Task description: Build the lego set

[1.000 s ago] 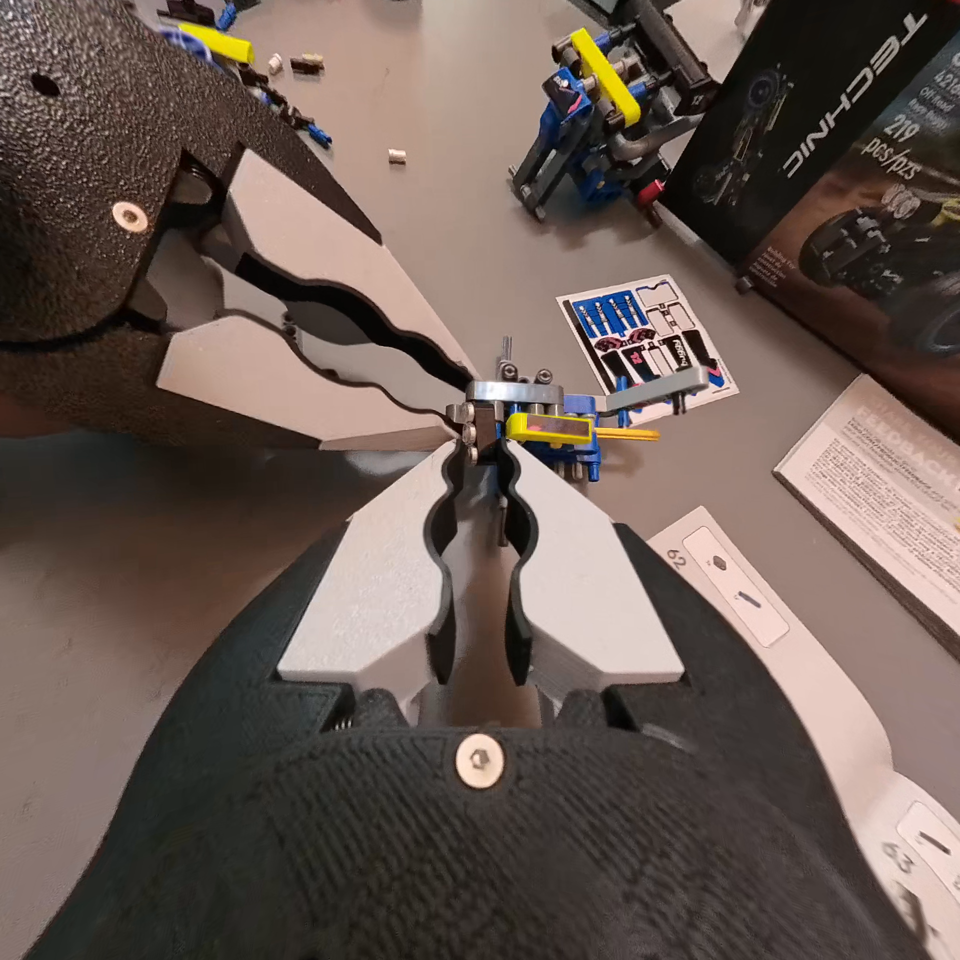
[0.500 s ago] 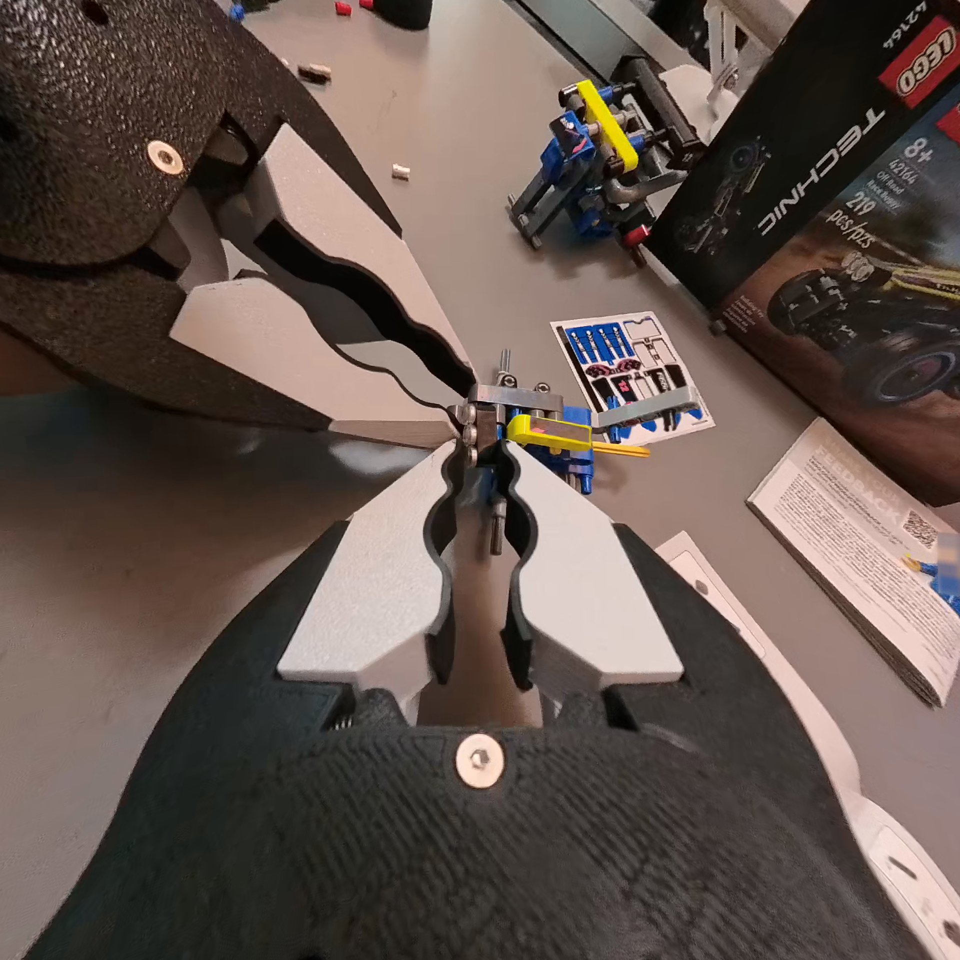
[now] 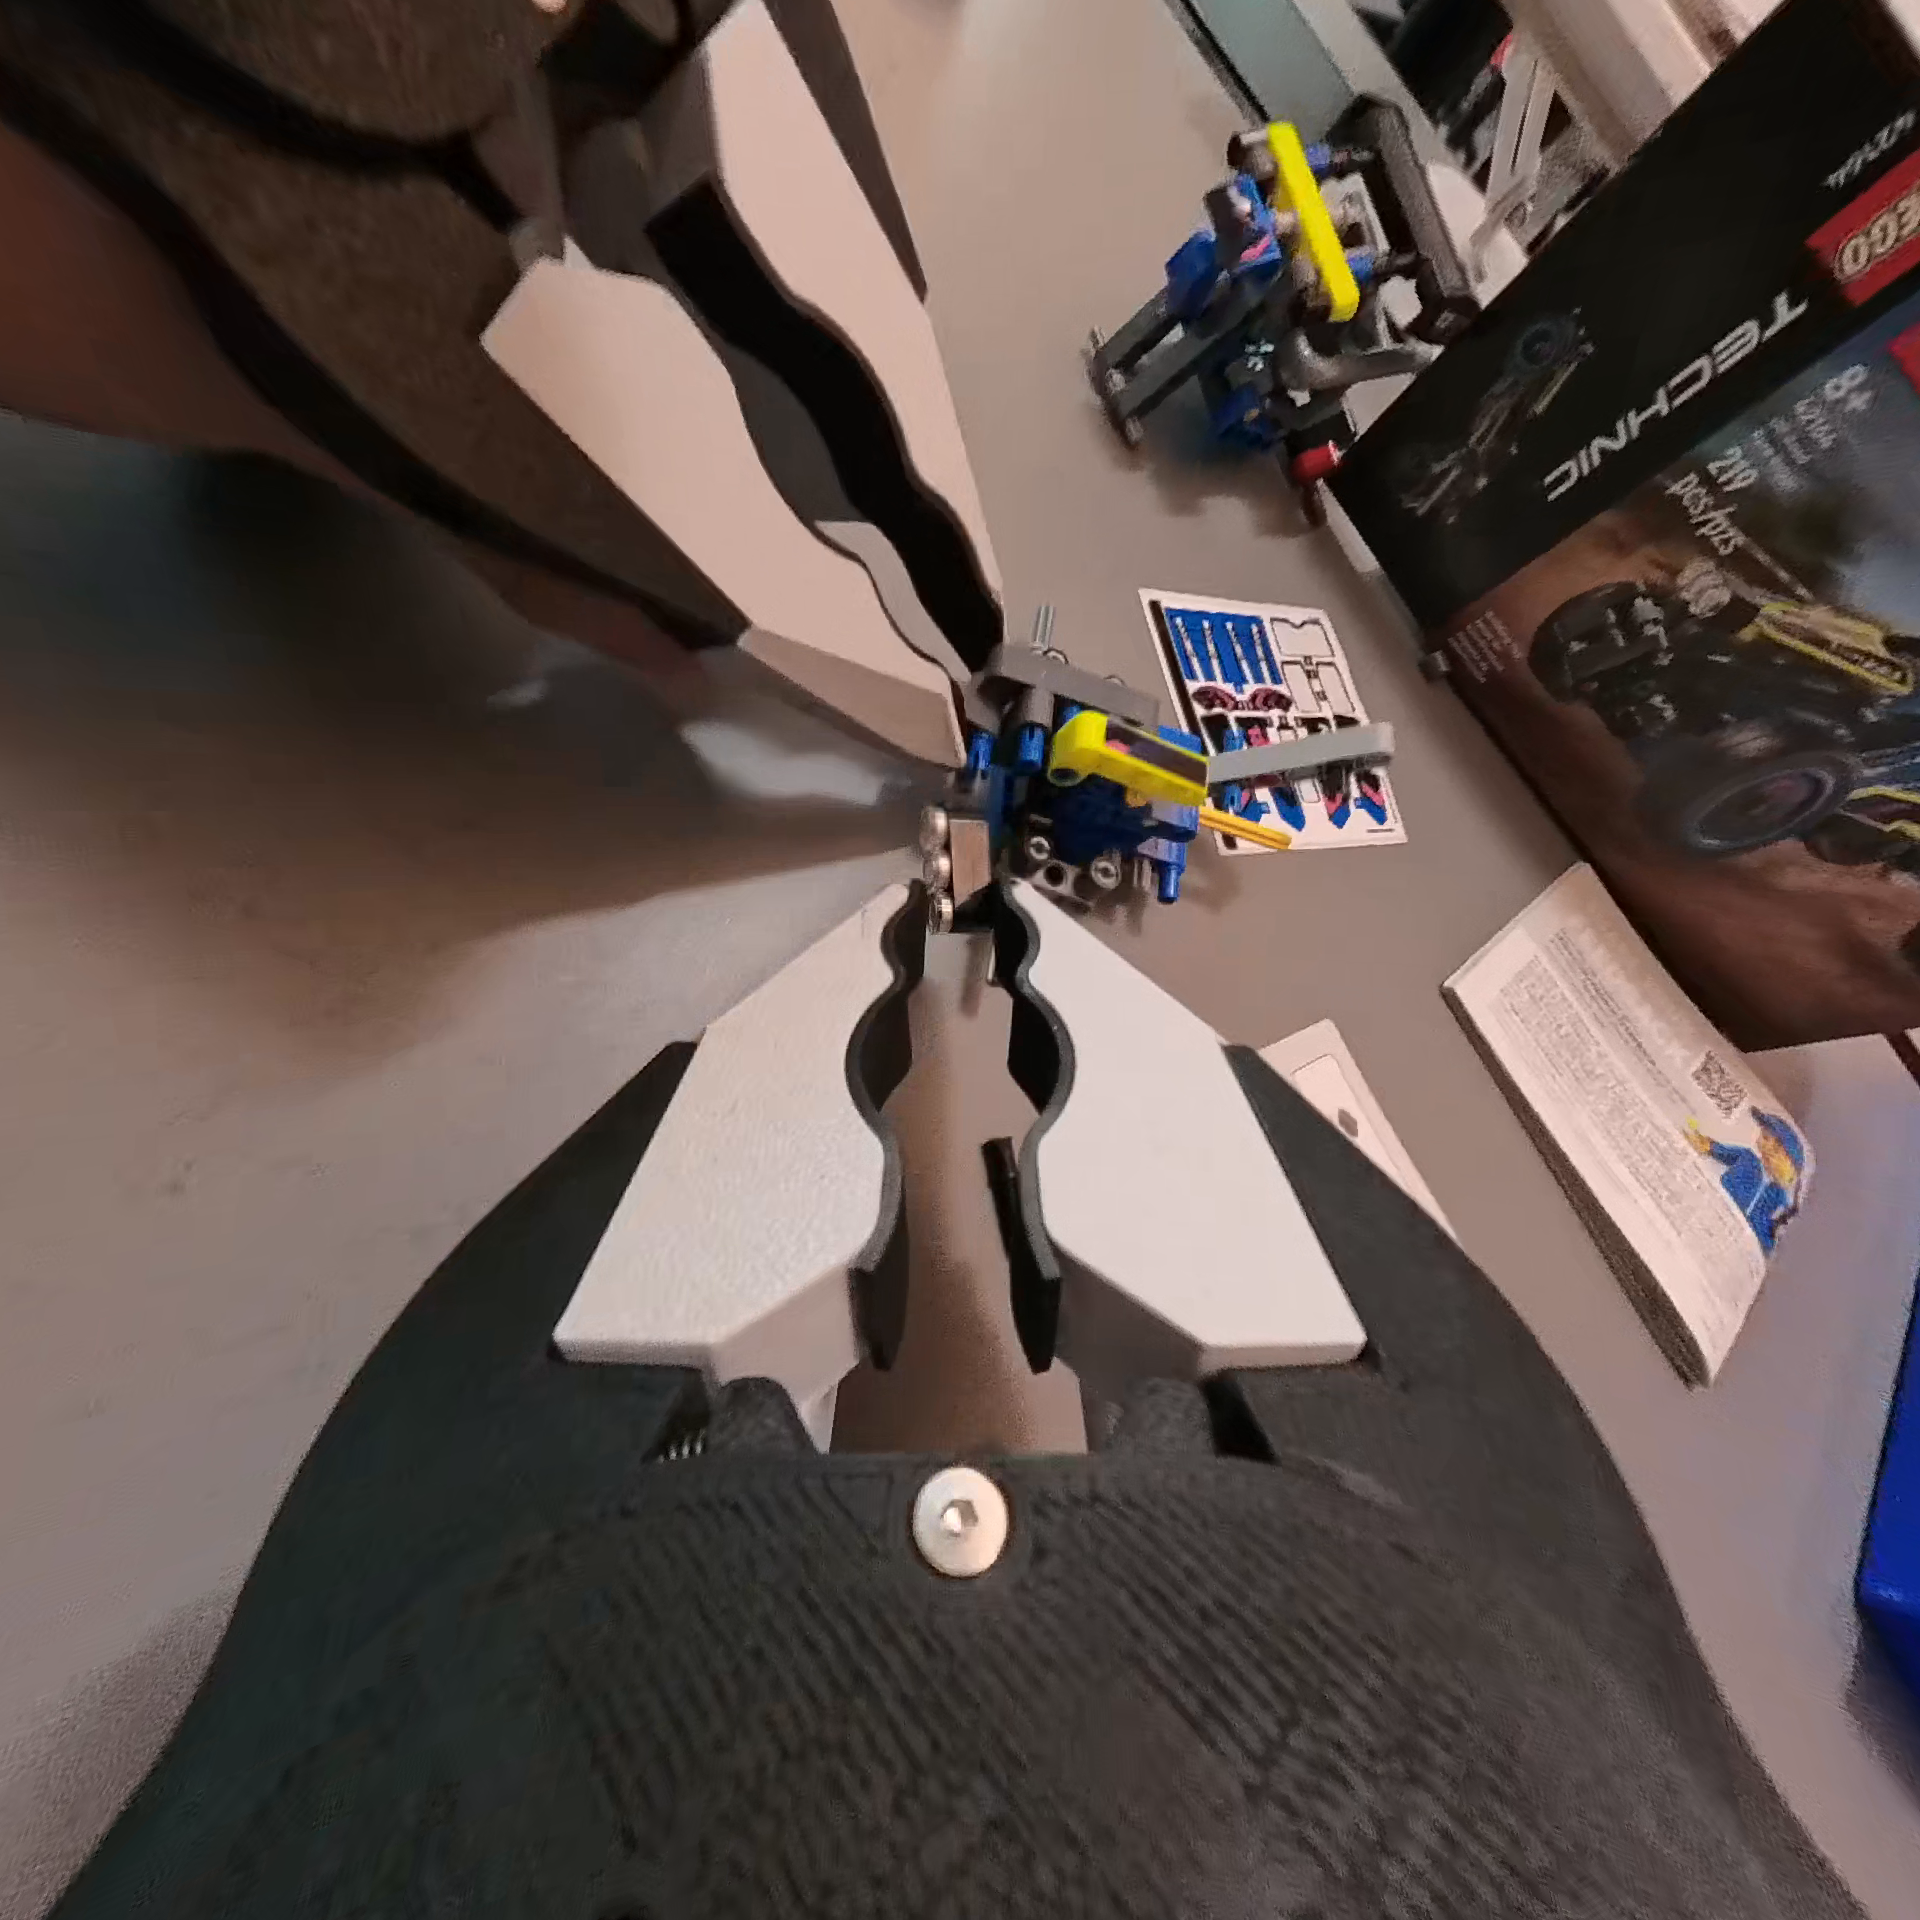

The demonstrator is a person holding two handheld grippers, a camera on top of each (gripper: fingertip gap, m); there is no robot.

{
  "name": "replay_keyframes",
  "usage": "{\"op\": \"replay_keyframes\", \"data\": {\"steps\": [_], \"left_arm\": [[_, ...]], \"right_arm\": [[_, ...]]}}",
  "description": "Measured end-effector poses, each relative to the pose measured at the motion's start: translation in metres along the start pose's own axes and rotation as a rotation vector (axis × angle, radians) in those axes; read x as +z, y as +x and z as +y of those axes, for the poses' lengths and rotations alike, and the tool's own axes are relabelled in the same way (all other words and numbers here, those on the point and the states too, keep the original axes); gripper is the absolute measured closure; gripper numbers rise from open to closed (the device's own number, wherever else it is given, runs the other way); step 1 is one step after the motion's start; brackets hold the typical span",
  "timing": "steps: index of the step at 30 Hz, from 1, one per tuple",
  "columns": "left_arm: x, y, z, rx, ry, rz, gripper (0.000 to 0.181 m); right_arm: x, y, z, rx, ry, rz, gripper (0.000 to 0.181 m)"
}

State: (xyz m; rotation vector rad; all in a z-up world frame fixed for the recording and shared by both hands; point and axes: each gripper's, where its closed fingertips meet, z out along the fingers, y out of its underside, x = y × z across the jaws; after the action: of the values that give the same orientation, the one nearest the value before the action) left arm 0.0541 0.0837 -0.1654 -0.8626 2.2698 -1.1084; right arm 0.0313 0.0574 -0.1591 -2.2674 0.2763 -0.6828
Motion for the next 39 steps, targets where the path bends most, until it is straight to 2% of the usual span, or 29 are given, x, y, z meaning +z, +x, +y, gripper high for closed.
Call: {"op": "replay_keyframes", "data": {"steps": [2, 6, 8, 10, 12, 17, 20, 25, 32, 35, 39], "left_arm": [[-0.001, 0.000, 0.001, -0.007, 0.000, 0.005, 0.165], [-0.011, 0.002, -0.002, 0.027, 0.037, 0.014, 0.150], [-0.023, 0.004, -0.010, 0.117, 0.087, 0.010, 0.147], [-0.037, 0.021, -0.020, 0.270, 0.158, 0.091, 0.146], [-0.047, 0.037, -0.025, 0.381, 0.199, 0.182, 0.150], [-0.051, 0.054, -0.027, 0.437, 0.234, 0.267, 0.154], [-0.050, 0.054, -0.023, 0.449, 0.200, 0.265, 0.171], [-0.059, 0.057, -0.026, 0.434, 0.262, 0.332, 0.172], [-0.078, 0.064, -0.031, 0.419, 0.396, 0.456, 0.172], [-0.081, 0.068, -0.031, 0.433, 0.418, 0.482, 0.172], [-0.081, 0.070, -0.030, 0.439, 0.410, 0.493, 0.172]], "right_arm": [[-0.001, 0.001, 0.000, 0.010, 0.002, 0.005, 0.170], [-0.009, -0.002, -0.010, -0.047, 0.050, -0.012, 0.170], [-0.015, 0.003, -0.016, -0.098, 0.075, 0.021, 0.170], [-0.022, 0.005, -0.021, -0.162, 0.113, 0.034, 0.170], [-0.025, 0.000, -0.022, -0.202, 0.133, 0.002, 0.170], [-0.032, -0.014, -0.030, -0.309, 0.165, -0.050, 0.171], [-0.032, -0.019, -0.030, -0.323, 0.165, -0.082, 0.170], [-0.039, -0.025, -0.034, -0.275, 0.255, -0.164, 0.169], [-0.064, -0.034, -0.047, -0.047, 0.484, -0.424, 0.156], [-0.070, -0.033, -0.052, 0.016, 0.535, -0.476, 0.160], [-0.071, -0.038, -0.050, -0.001, 0.525, -0.508, 0.171]]}}
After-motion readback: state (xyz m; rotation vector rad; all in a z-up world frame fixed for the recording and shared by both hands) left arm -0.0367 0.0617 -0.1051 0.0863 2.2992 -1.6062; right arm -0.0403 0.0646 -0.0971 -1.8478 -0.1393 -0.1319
